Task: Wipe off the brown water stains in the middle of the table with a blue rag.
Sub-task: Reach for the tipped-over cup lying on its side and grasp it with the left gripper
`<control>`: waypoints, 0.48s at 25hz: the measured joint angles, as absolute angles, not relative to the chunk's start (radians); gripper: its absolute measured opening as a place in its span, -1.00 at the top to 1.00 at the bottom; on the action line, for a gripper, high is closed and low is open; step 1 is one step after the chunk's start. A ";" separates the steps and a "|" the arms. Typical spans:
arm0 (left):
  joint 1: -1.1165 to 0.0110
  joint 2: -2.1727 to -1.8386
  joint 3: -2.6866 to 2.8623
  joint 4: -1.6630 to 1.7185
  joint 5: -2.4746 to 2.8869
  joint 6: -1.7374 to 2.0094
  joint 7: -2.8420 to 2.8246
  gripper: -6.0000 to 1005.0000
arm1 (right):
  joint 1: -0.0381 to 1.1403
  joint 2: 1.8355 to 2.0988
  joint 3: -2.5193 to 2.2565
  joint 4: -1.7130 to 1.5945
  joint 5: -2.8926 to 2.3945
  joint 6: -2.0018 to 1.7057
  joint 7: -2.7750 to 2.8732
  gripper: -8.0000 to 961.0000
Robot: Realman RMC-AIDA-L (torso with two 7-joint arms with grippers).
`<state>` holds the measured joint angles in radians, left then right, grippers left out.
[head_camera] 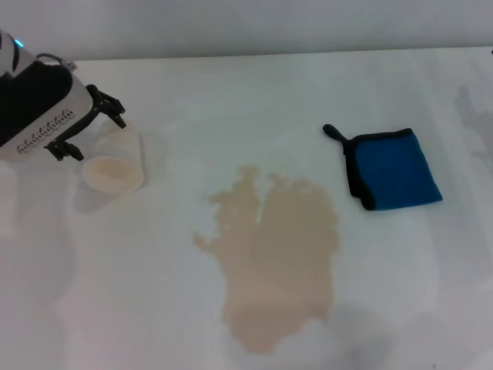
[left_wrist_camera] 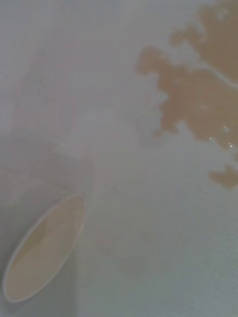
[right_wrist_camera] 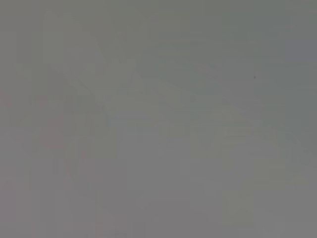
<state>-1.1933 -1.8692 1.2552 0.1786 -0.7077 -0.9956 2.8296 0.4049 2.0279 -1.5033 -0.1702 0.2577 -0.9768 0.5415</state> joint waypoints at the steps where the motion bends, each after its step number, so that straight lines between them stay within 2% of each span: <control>1: -1.193 -1.872 1.257 0.178 -0.708 -0.994 2.830 -0.75 | 0.405 2.028 -1.503 -0.170 0.258 -0.977 0.541 -0.55; 12: -1.194 -1.895 1.266 0.170 -0.709 -0.984 2.830 -0.75 | 0.394 2.028 -1.505 -0.169 0.258 -0.980 0.541 -0.55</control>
